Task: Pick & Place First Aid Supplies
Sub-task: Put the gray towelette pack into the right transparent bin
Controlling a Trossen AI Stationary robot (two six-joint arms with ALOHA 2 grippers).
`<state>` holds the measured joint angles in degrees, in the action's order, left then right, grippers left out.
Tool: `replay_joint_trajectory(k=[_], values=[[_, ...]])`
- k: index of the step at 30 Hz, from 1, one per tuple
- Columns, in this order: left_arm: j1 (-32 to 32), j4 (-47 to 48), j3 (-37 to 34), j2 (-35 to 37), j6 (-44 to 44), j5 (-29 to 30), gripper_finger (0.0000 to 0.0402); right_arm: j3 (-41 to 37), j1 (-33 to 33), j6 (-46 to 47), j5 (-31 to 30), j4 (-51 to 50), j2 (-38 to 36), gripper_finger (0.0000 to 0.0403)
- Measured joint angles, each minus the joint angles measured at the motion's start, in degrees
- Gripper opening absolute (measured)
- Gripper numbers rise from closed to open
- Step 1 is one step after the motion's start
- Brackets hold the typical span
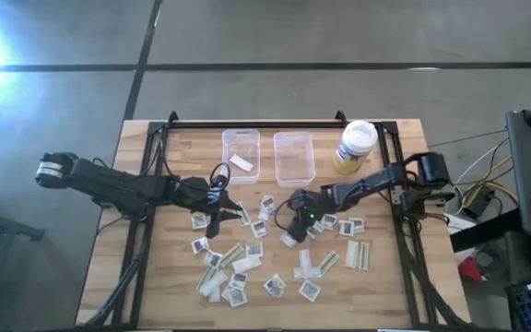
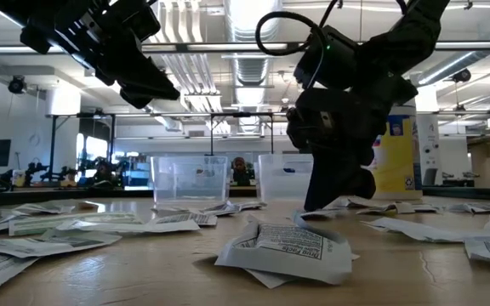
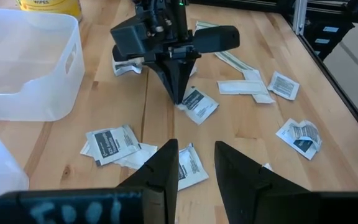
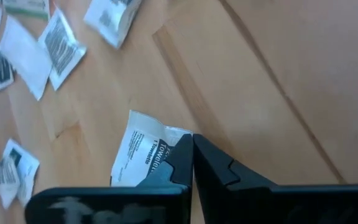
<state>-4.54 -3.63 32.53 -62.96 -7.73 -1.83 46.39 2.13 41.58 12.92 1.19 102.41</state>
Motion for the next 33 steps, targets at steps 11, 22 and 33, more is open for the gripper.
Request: replay_joint_trajectory(k=[11, 22, 33], values=[[0.0, 0.37, 0.0, 0.0, -0.26, -0.01, 0.0097, -0.11, 0.02, -3.15, 3.92, 0.26, -3.06, 0.0008], [0.01, 2.85, 0.0, 0.0, -1.75, -0.02, 0.0097, -0.15, -0.02, -5.61, 3.77, -1.37, -9.19, 0.0008], [-0.01, 2.83, 0.0, 0.0, -1.75, -0.02, 0.0097, -0.17, -4.21, -10.82, 0.67, -2.28, -17.64, 0.0008]])
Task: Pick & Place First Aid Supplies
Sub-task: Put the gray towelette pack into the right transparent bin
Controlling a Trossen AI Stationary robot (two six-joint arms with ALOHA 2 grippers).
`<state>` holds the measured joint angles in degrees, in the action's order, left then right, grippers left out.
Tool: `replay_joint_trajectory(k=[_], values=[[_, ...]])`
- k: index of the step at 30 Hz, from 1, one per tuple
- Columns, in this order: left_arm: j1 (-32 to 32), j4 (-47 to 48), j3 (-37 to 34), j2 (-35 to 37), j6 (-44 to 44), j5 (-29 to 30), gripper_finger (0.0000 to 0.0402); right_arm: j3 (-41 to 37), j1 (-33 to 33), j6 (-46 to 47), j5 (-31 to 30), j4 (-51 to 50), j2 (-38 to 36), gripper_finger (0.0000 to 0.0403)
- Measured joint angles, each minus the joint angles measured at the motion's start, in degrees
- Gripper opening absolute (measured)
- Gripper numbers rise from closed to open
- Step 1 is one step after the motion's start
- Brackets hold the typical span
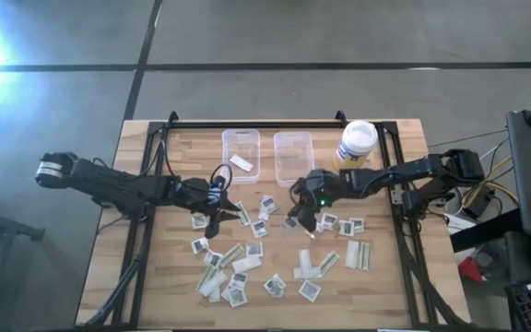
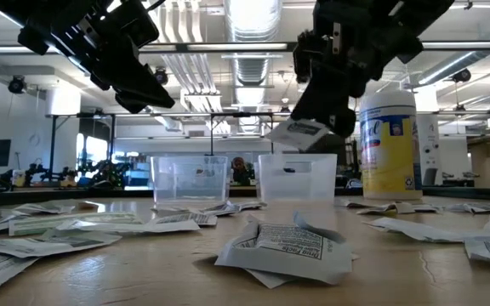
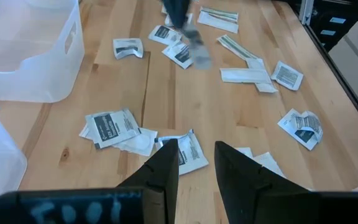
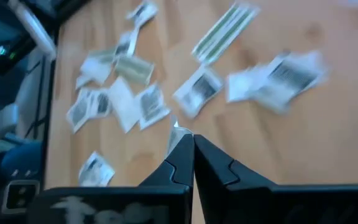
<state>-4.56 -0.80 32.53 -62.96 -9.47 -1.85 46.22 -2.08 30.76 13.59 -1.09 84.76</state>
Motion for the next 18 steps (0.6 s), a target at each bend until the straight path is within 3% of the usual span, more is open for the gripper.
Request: replay_joint_trajectory(k=[10, 18], values=[[0.02, 0.13, 0.0, 0.0, 0.02, 0.02, 0.0097, 0.01, -9.93, -4.52, -2.72, -1.16, -7.51, 0.0008], [0.0, 0.02, 0.0, 0.0, 0.02, 0.0, 0.0097, 2.93, -12.77, -9.17, -12.53, -1.72, -10.78, 0.0008]])
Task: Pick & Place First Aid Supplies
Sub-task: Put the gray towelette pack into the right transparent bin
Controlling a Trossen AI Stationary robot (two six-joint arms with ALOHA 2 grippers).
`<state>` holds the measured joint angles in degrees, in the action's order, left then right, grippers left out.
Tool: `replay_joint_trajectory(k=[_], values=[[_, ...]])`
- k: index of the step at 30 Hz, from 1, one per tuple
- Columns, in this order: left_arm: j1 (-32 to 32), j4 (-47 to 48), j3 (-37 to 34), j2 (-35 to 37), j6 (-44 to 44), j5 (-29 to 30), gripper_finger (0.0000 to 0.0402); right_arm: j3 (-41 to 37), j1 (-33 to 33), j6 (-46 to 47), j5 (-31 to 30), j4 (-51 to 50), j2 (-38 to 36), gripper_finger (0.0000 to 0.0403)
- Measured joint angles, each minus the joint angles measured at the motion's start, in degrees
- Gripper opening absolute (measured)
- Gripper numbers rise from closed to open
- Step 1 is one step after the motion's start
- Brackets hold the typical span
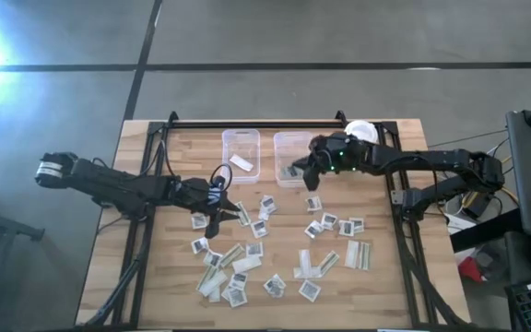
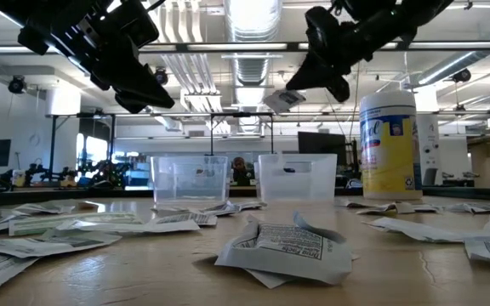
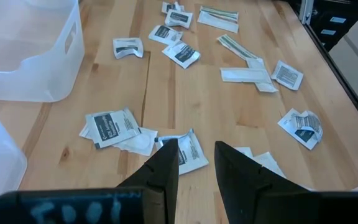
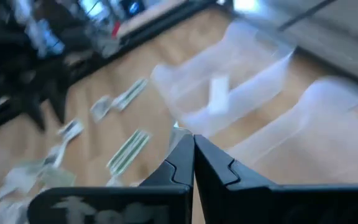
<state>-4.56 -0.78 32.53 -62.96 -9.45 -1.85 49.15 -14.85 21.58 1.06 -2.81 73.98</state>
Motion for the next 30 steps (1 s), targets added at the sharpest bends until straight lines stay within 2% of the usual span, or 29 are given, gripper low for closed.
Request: replay_joint_trajectory(k=[4, 9, 11, 17, 22, 30], values=[[0.02, -0.08, 0.0, 0.0, 0.02, 0.02, 0.0097, 3.83, 0.0, -3.42, -4.54, -2.25, 0.82, 0.0008], [0.01, -0.07, 0.0, -0.01, 0.02, 0.01, 0.0097, 8.91, -0.26, -4.55, -13.39, -12.1, 4.12, 0.0008], [0.02, -0.08, 0.0, 0.0, 0.02, 0.0, 0.0097, 10.09, -0.27, -3.65, -14.84, -14.79, 5.85, 0.0008], [0.02, 0.12, 0.0, 0.0, 0.02, 0.0, 0.0097, 11.57, -1.63, -2.18, -14.37, -18.34, 11.77, 0.0008], [0.0, 0.16, 0.0, 0.0, 0.02, 0.0, 0.0097, 12.32, -3.74, -0.99, -8.39, -18.29, 15.71, 0.0008], [0.01, 0.39, 0.0, 0.0, 0.97, 0.01, 0.0097, 13.73, -3.96, -2.06, -6.58, -20.06, 20.16, 0.0008]])
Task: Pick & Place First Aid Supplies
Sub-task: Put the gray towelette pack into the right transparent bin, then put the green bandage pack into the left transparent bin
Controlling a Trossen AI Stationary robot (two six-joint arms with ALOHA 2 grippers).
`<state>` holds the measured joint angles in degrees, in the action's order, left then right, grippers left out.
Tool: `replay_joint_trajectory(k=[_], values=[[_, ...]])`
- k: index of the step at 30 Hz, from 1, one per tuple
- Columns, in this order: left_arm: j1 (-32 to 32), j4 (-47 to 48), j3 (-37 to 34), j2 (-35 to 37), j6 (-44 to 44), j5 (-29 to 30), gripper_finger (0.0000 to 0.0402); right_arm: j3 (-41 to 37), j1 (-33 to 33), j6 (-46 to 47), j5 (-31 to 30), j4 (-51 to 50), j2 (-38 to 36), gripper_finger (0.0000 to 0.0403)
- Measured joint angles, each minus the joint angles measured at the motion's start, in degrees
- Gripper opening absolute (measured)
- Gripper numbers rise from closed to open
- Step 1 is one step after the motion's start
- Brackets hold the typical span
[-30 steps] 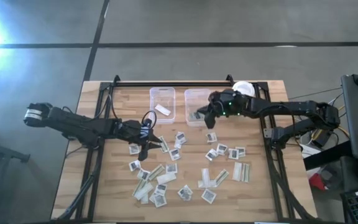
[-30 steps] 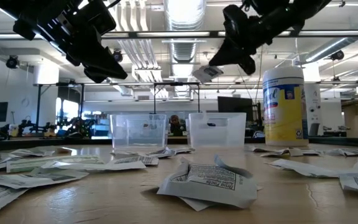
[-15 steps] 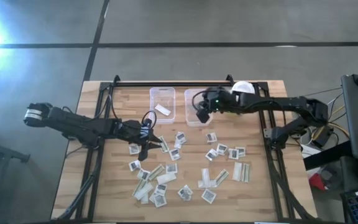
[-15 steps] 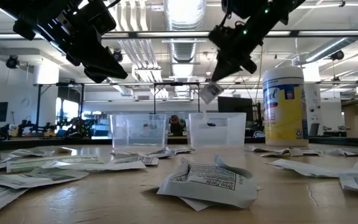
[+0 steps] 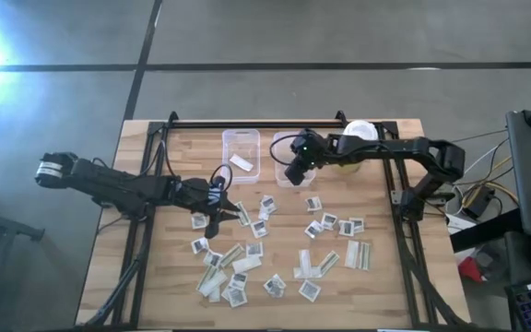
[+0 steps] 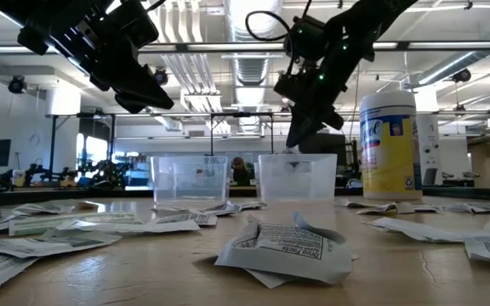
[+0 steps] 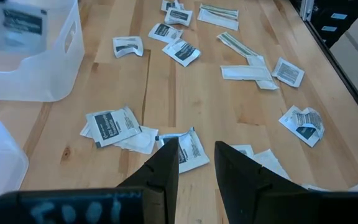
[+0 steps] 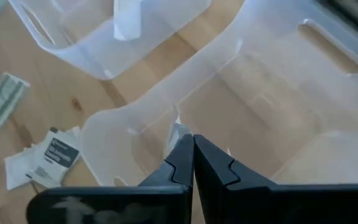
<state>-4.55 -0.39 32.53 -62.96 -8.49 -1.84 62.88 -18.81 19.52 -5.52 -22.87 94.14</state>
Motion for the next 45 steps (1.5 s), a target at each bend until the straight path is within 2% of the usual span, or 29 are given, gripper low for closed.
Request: replay_joint_trajectory(k=[12, 22, 28, 33, 40, 45], values=[[-0.01, -0.01, 0.0, 0.0, 1.11, 0.01, 0.0097, 1.9, 0.04, -0.67, -0.39, -2.28, 2.2, 0.0012], [-0.01, 0.0, 0.0, 0.0, 1.03, 0.0, 0.0097, 5.97, 0.04, -1.79, -1.35, -7.02, 1.52, 0.0083], [0.01, 0.01, 0.0, 0.0, 0.54, 0.01, 0.0097, 9.27, 0.51, -3.05, -1.55, -15.02, 0.72, 0.0113], [0.03, 0.21, 0.0, 0.0, -0.27, 0.52, 0.0097, 9.42, 3.2, -3.0, -1.7, -18.17, -1.86, 0.0122], [0.11, 3.78, 0.0, 0.0, -3.27, 4.78, 0.0098, 6.48, 9.62, -0.34, -2.18, -18.47, -6.51, 0.0118], [0.32, 5.87, 0.0, 0.0, -5.6, 5.95, 0.0135, 4.42, 14.35, 1.84, -5.67, -18.47, -8.9, 0.0107]])
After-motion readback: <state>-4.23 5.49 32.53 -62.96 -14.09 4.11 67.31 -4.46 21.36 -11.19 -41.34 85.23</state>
